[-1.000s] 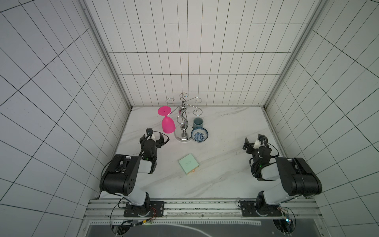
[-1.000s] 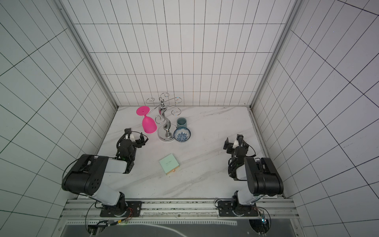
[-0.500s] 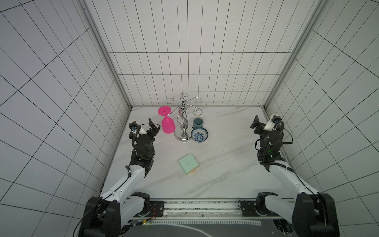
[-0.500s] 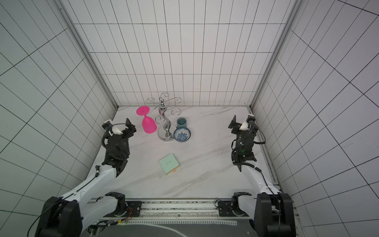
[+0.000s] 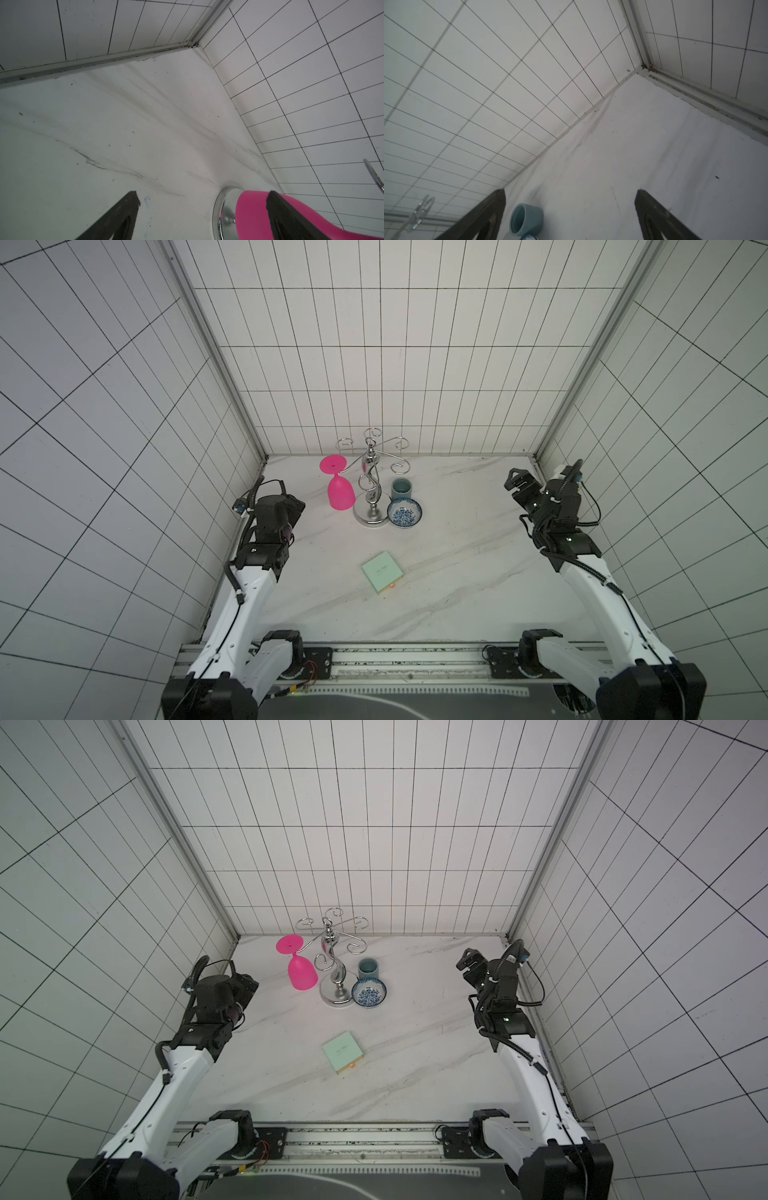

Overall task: Take out the earrings from the drawer-style jewelry box
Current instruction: Adjust the jewelry box at the center of the board.

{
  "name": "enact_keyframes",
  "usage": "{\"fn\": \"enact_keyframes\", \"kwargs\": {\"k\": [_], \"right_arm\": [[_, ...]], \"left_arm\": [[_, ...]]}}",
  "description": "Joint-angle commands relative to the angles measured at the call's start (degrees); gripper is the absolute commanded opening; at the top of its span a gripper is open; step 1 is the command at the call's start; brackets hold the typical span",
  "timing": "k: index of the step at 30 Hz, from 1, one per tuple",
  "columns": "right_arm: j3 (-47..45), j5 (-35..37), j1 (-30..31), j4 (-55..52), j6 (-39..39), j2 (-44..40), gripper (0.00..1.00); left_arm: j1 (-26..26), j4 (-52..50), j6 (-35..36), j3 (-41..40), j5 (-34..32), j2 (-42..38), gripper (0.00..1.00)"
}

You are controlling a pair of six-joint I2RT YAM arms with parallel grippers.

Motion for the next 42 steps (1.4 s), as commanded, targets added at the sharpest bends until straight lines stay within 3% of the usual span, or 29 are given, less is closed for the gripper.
{"fn": "enact_keyframes", "kwargs": {"k": [1,5,7,11,15,18,23,34,42], "right_arm": [[8.8,4.2,7.6,-15.7,-3.7,1.4,0.99],[7.6,1.9,17.5,-20.6,-4.3,0.6,0.98],[4.9,-3.0,21.6,-20.9,-3.8,-0.5,0.89],[-0.4,-14.3,26.2,-19.1,-3.8,-0.8,0.76],[-6.5,-23.0,32.3,-13.2,-1.9,1.2,0.67],[-10.8,-26.9,37.3,-6.8,1.5,4.4,0.59],[-14.7,-29.0,43.0,0.3,7.1,8.2,0.58],[-25.8,-34.9,43.8,19.2,18.1,11.1,0.44],[-30.9,-35.0,42.5,33.0,23.2,14.5,0.34]], "left_arm": [[-10.2,-11.4,-3.4,1.3,-1.0,-1.7,0.94],[-30.7,-15.6,-5.8,-1.7,-4.2,-1.1,0.87],[-39.2,-17.1,-6.4,-3.7,-3.6,-0.6,0.80],[-46.5,-11.1,-7.1,-10.2,6.0,-1.1,0.63],[-47.0,-7.8,-10.2,-14.6,9.0,-2.2,0.62],[-46.9,2.2,-12.8,-19.2,12.2,-2.3,0.62],[-46.9,8.0,-18.8,-23.0,14.1,0.5,0.61],[-43.2,17.9,-23.4,-27.4,16.1,2.1,0.52],[-43.4,17.3,-23.8,-26.2,16.8,5.6,0.43]]}}
